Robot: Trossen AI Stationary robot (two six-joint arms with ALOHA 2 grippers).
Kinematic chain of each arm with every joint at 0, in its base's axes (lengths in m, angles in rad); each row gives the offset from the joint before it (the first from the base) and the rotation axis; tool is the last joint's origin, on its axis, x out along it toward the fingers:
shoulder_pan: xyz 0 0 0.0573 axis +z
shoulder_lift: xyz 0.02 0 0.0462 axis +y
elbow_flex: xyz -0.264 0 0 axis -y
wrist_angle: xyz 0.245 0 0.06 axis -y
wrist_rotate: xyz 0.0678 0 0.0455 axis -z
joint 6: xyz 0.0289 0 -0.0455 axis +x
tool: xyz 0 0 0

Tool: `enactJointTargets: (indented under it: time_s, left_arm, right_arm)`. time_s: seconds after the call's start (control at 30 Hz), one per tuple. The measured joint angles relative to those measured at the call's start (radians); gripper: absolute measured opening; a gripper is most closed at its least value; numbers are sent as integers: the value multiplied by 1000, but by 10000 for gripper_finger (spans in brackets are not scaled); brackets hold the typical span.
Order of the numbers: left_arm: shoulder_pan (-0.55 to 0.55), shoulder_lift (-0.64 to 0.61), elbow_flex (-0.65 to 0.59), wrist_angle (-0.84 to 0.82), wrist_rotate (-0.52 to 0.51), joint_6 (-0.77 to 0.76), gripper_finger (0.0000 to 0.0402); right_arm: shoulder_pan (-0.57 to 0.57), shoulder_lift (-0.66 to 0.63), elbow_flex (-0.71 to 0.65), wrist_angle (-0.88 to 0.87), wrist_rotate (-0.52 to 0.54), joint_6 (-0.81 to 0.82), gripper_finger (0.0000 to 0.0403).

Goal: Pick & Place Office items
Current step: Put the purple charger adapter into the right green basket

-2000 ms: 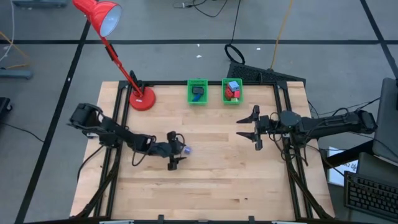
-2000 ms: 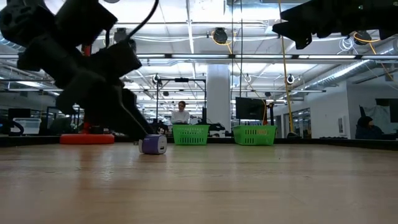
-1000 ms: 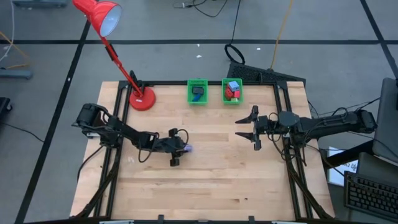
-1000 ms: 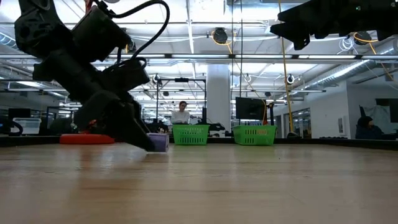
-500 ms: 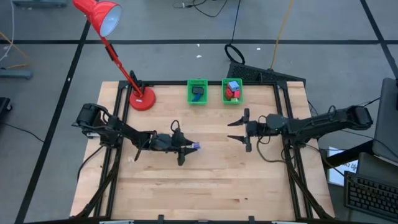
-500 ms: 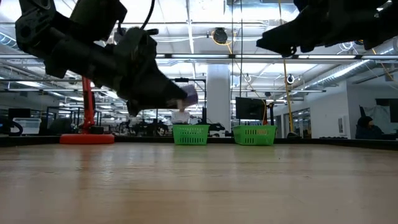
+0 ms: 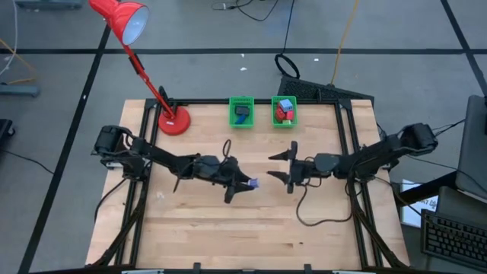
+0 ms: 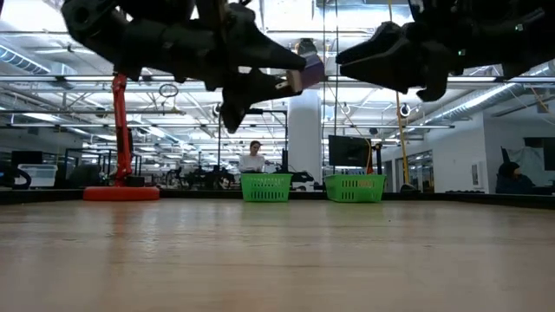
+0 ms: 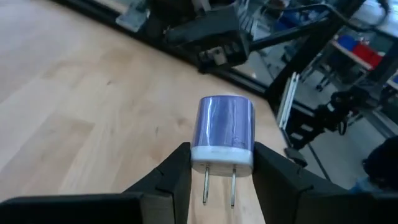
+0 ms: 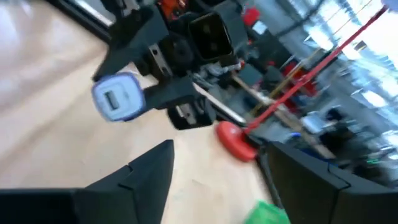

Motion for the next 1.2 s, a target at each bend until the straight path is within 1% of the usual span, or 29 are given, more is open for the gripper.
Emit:
enactJointTargets:
  time_s: [0.03,0.17,0.37,0.53,0.6,0.67,0.87,0.97,1.1,1.2]
  left_arm:
    - [8,0,14,-33,11,-7,137]
    - [39,0,66,-146,54,-29,138]
    - [60,-7,132,-255,144,-15,136]
    - [72,-68,163,-383,151,35,136]
    - [76,-97,172,-433,132,35,136]
    - [76,-124,174,-454,108,36,136]
    - [75,-141,174,-454,103,34,136]
    - [75,-141,174,-453,103,28,136]
    - [69,-141,172,-460,94,6,136]
    - [65,-141,172,-455,96,1,136]
  right_arm:
    - [13,15,12,5,27,-26,257]
    - [66,63,61,-3,55,-78,277]
    - [109,88,105,-35,57,-96,270]
    - [115,85,115,-75,55,-61,262]
    - [115,85,115,-77,54,-45,262]
    - [115,85,115,-79,42,-40,263]
    - [112,104,133,-60,29,-17,274]
    - [108,141,148,-21,29,-17,276]
    - [94,208,180,-24,29,-28,270]
    - [92,242,200,14,30,-69,262]
